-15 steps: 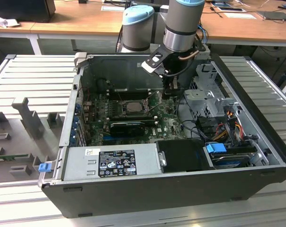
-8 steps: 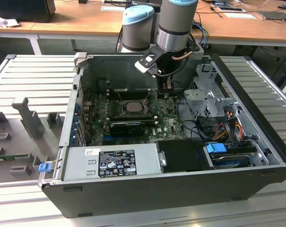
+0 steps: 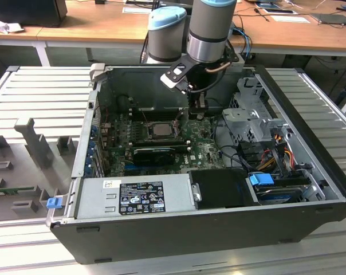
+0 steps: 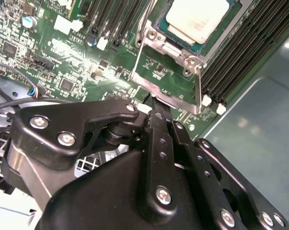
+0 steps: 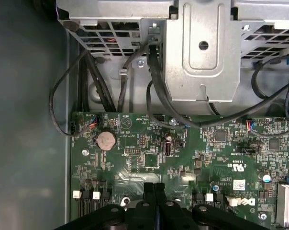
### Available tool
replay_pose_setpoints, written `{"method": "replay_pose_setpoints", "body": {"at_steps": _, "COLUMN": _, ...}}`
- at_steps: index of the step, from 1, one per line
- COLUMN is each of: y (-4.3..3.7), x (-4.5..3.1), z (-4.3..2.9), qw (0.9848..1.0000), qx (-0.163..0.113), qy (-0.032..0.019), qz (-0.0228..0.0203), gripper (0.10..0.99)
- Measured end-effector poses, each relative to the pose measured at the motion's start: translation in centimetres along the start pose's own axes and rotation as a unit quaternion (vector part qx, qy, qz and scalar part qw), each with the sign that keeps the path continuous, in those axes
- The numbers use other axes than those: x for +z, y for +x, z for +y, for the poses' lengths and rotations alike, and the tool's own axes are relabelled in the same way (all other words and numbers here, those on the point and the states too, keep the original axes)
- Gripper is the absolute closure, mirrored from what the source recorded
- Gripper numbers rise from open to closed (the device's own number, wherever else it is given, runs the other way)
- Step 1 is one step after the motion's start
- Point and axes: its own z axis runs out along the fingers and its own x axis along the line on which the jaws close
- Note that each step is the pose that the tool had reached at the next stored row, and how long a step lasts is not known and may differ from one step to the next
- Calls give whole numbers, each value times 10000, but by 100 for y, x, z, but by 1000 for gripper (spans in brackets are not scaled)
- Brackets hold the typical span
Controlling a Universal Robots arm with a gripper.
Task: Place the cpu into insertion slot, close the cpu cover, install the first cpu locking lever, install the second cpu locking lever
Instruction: 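Close the cpu cover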
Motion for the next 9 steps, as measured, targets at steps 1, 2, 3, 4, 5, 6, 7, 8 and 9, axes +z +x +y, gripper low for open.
{"method": "replay_pose_setpoints", "body": {"at_steps": 1, "y": 0, "x": 0, "z": -12, "qw": 10000, "qx": 0, "qy": 0, "qz": 0, "gripper": 980}}
{"method": "replay_pose_setpoints", "body": {"at_steps": 2, "y": 0, "x": 0, "z": -39, "qw": 10000, "qx": 0, "qy": 1, "qz": 0, "gripper": 980}}
{"method": "replay_pose_setpoints", "body": {"at_steps": 3, "y": 0, "x": 0, "z": -54, "qw": 10000, "qx": 0, "qy": 0, "qz": 0, "gripper": 980}}
{"method": "replay_pose_setpoints", "body": {"at_steps": 4, "y": 0, "x": 0, "z": -61, "qw": 10000, "qx": 0, "qy": 0, "qz": 0, "gripper": 980}}
{"method": "replay_pose_setpoints", "body": {"at_steps": 5, "y": 1, "x": 1, "z": -75, "qw": 10000, "qx": 0, "qy": 0, "qz": 0, "gripper": 980}}
{"method": "replay_pose_setpoints", "body": {"at_steps": 6, "y": 1, "x": 1, "z": -88, "qw": 10000, "qx": 0, "qy": 1, "qz": 0, "gripper": 980}}
{"method": "replay_pose_setpoints", "body": {"at_steps": 7, "y": 1, "x": 1, "z": -96, "qw": 10000, "qx": 0, "qy": 0, "qz": 0, "gripper": 980}}
{"method": "replay_pose_setpoints", "body": {"at_steps": 8, "y": 1, "x": 2, "z": -104, "qw": 10000, "qx": 0, "qy": 0, "qz": 1, "gripper": 980}}
{"method": "replay_pose_setpoints", "body": {"at_steps": 9, "y": 1, "x": 3, "z": -126, "qw": 10000, "qx": 0, "qy": 0, "qz": 0, "gripper": 980}}
